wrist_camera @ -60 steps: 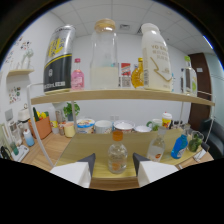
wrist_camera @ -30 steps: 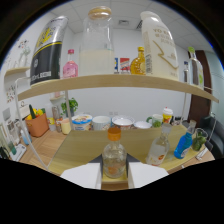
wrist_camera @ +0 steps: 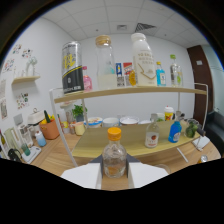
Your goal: Make me a cup of Vodka Sunrise.
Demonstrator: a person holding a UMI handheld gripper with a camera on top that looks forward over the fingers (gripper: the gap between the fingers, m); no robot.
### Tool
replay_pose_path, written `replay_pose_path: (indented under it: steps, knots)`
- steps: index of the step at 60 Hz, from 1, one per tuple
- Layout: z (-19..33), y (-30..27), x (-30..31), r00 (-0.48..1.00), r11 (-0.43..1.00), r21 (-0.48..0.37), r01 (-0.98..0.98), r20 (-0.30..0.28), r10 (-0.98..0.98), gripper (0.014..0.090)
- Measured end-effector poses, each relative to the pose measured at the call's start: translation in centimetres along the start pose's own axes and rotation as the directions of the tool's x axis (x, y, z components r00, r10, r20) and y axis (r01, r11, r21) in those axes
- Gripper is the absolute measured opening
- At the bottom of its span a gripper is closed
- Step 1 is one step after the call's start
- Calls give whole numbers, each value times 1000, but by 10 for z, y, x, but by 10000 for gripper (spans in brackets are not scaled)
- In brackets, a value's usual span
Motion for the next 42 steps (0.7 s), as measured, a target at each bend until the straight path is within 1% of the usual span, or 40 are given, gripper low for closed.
replay_pose_path:
  steps: [10,30,37,42]
  knots:
    - [-9,48,-4,1000,998,-54,-18,-11,18,348]
    - [39,139,16,994,980,-190,-53,-108,33,349]
    - [50,162,18,994,971,-239,-29,-113,2,347]
    - [54,172,15,995,964,-265,-21,-104,-7,347]
